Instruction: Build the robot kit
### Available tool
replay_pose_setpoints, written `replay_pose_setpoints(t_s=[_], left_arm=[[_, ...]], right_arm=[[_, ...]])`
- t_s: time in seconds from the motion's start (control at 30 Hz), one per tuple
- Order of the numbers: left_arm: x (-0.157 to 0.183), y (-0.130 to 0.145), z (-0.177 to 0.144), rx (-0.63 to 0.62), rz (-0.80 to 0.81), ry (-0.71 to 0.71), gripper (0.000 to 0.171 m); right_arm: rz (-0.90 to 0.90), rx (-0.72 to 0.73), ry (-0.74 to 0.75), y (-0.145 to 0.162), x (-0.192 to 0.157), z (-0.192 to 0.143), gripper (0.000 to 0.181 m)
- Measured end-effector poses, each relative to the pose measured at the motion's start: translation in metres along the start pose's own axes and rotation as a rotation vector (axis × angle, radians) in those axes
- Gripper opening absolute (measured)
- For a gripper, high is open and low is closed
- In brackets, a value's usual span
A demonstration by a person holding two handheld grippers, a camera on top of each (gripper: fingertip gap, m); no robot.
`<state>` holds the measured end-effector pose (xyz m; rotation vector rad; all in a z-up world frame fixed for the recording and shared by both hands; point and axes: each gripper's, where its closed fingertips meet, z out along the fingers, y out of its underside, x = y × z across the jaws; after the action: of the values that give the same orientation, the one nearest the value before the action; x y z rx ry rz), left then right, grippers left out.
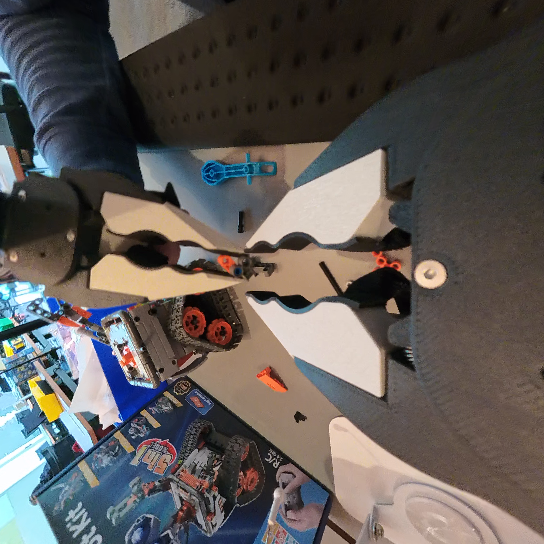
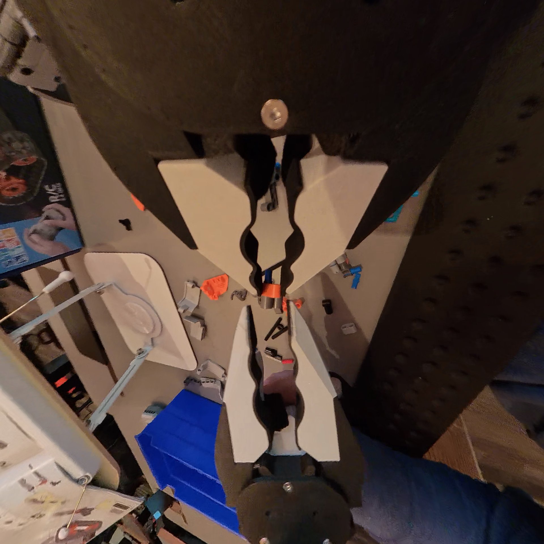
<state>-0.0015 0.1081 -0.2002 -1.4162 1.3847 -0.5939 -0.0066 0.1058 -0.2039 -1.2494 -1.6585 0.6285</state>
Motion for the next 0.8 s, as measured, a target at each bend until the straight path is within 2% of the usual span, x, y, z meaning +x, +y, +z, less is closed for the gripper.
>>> replay_pose_setpoints(t_s=[0.17,0.27,0.43,0.7,0.8], left_arm=[[0.005,0.000,0.003,0.002,0.001,0.019,0.016],[0.007,0.004,0.003,-0.015,0.079,0.003,0.015],[0.010,0.003,0.004,-0.046,0.280,-0.062,0.014],[0.025,0.011,0.010,-0.127,0.574,-0.088,0.012],[0.028,0.012,0.011,-0.146,0.667,-0.101,0.011]], right_arm=[[-0.113,-0.030,0.052,0.000,-0.001,0.002,0.009],[-0.121,-0.053,0.037,0.002,-0.004,0.004,0.009],[0.114,-0.001,-0.109,0.002,-0.009,0.001,0.010],[0.422,0.006,-0.373,0.008,-0.028,-0.001,0.009],[0.487,0.006,-0.439,0.009,-0.033,-0.002,0.009]])
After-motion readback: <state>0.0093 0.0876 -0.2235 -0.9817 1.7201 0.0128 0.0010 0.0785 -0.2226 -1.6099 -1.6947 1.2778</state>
